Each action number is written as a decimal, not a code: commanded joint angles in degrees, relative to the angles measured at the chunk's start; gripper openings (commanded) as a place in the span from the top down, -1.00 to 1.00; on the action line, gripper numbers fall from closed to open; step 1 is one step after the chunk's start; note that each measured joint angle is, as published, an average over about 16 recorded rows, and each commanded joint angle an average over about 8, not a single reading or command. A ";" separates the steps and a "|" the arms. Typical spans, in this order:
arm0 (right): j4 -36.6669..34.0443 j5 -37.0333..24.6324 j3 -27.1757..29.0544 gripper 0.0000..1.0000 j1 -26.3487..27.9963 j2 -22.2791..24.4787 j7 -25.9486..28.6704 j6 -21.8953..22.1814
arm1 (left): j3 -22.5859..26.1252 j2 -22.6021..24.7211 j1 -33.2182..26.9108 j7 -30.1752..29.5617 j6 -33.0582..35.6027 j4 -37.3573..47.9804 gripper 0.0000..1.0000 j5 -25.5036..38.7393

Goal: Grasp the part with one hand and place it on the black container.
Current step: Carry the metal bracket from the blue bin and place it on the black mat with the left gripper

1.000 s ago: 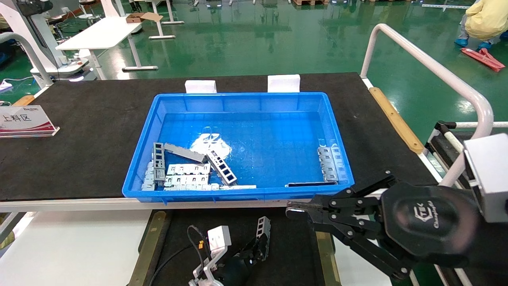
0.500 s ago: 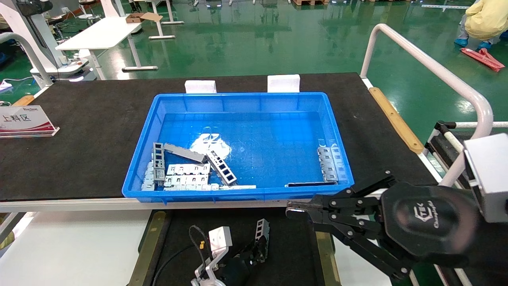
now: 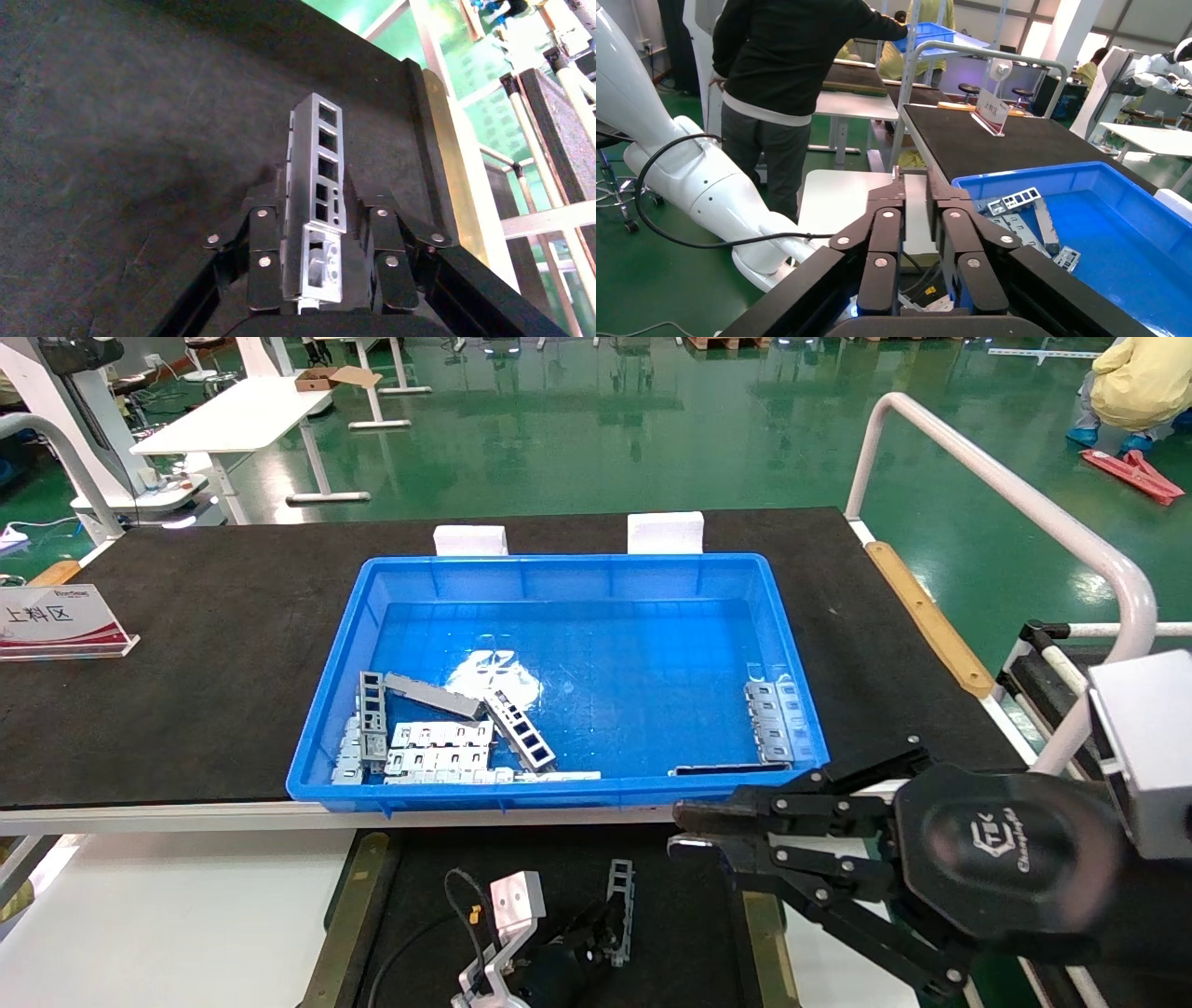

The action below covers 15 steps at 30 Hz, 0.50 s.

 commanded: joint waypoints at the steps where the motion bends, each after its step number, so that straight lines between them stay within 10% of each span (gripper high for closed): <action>1: 0.00 0.00 0.00 -1.00 0.00 0.00 0.00 0.00 | 0.48 0.01 -0.06 -1.28 -0.27 0.05 -1.00 0.80; 15: 0.00 0.02 -0.03 -1.00 0.01 0.01 -0.02 0.01 | -0.22 -2.72 0.08 -4.85 5.57 -1.56 -1.00 10.35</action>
